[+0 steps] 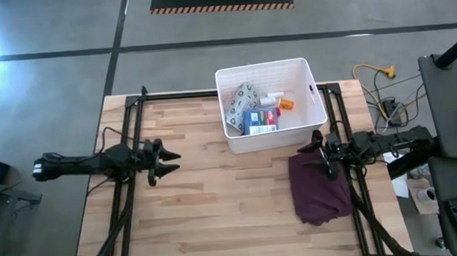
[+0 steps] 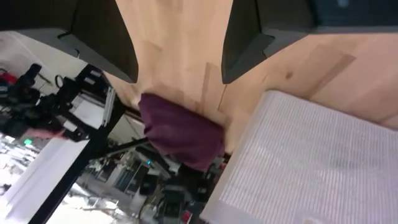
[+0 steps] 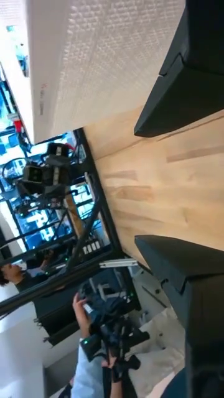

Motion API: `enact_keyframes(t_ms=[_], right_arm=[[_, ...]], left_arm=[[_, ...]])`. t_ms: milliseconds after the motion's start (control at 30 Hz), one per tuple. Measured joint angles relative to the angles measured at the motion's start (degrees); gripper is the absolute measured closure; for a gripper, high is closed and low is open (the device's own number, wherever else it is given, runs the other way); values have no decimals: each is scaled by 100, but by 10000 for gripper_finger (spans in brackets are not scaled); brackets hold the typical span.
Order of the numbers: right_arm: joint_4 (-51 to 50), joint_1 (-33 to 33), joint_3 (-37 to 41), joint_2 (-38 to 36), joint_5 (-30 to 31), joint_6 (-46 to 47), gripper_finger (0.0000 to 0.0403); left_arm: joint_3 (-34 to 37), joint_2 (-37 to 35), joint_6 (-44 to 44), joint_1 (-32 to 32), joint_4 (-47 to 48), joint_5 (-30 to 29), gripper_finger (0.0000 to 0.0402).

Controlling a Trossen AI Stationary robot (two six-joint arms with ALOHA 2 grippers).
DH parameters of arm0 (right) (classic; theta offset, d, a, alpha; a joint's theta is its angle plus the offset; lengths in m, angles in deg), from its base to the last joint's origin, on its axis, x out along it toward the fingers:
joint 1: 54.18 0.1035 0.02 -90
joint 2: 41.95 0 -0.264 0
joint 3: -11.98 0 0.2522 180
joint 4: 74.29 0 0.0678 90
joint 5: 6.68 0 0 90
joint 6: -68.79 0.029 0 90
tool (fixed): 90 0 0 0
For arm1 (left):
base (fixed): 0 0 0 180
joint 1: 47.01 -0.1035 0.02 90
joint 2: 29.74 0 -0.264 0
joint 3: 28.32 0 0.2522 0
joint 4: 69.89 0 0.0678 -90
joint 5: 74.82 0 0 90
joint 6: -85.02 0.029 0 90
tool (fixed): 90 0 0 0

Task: Pick & place medical supplies in basket/bin
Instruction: Return to Home Position

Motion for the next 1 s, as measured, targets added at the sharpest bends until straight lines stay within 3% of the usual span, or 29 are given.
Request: enact_keyframes(t_ms=[233, 567, 867, 1000], right_arm=[[190, -266, 105, 0, -81, 0, 148], [306, -1269, 81, -2, -339, -152, 142], [208, -1316, 108, 0, -964, -1896, 136], [233, -1295, 108, 0, -984, -2089, 138]], left_arm=[[-1, -873, -2, -150, 79, 0, 186], [2, -862, -2, -365, 44, -2, 186], [2, -860, -2, -260, 16, -1, 186], [4, -860, -2, -159, 16, -2, 186]])
